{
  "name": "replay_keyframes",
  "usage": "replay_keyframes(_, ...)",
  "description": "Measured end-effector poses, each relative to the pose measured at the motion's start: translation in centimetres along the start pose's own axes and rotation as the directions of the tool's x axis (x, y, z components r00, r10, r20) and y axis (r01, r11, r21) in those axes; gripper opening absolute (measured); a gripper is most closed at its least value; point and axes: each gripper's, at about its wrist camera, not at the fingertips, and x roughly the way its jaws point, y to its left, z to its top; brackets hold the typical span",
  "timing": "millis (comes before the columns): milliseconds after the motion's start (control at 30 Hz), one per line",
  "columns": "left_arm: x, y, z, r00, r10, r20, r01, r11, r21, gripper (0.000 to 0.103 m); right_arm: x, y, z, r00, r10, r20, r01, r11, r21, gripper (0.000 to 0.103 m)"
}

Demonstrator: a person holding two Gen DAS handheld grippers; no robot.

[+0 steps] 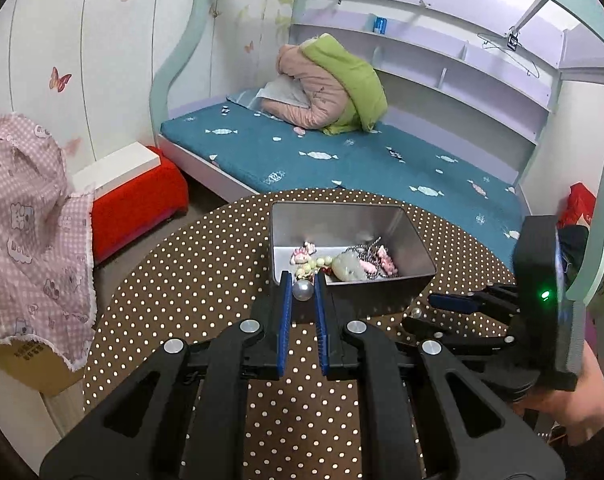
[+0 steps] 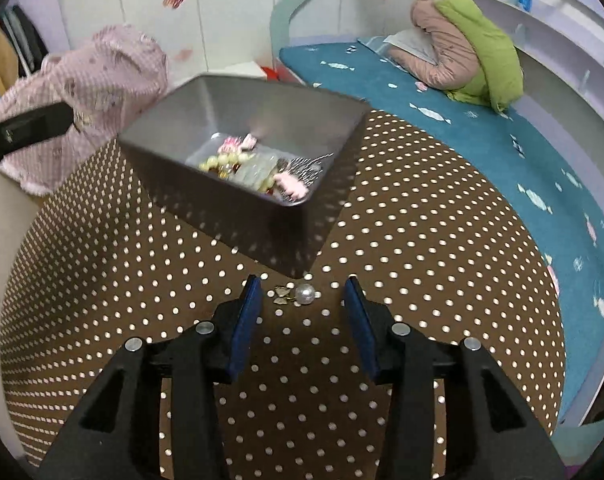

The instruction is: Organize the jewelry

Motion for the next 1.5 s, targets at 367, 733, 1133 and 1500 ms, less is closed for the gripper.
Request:
replay_keyframes(367, 0.3, -0.1, -1.4, 1.000, -0.002, -0.015, 0.002, 1.000, 0.005, 0.011, -0.9, 0.7, -1.0, 1.000, 0.022, 0.015, -0.021, 0.999, -0.027, 0.016)
replay_keyframes(733, -0.9, -0.1, -0.1, 1.000, 0.001, 0.016, -0.001, 1.000, 0.003, 0.011, -10.3, -0.2, 0.8, 0.978, 0.128, 0.163, -0.128, 0.992, -0.008, 0.016)
replay_keyframes(1133, -2.2, -0.6, 6.6, 0.997, 0.001, 0.076, -0.004, 0.999, 0.032, 0.011, -14.9, -1.5, 9.7, 0.946, 0.175, 0.271, -0.188, 0.982, 0.022, 0.016)
replay_keyframes(1500, 1.1, -1.0, 10.0, 1.000, -0.009, 0.019, 0.009, 1.000, 0.026, 0.011, -9.6, -3.1, 11.2, 0.966, 0.176, 0.189, -0.202, 0.971, 0.127, 0.017)
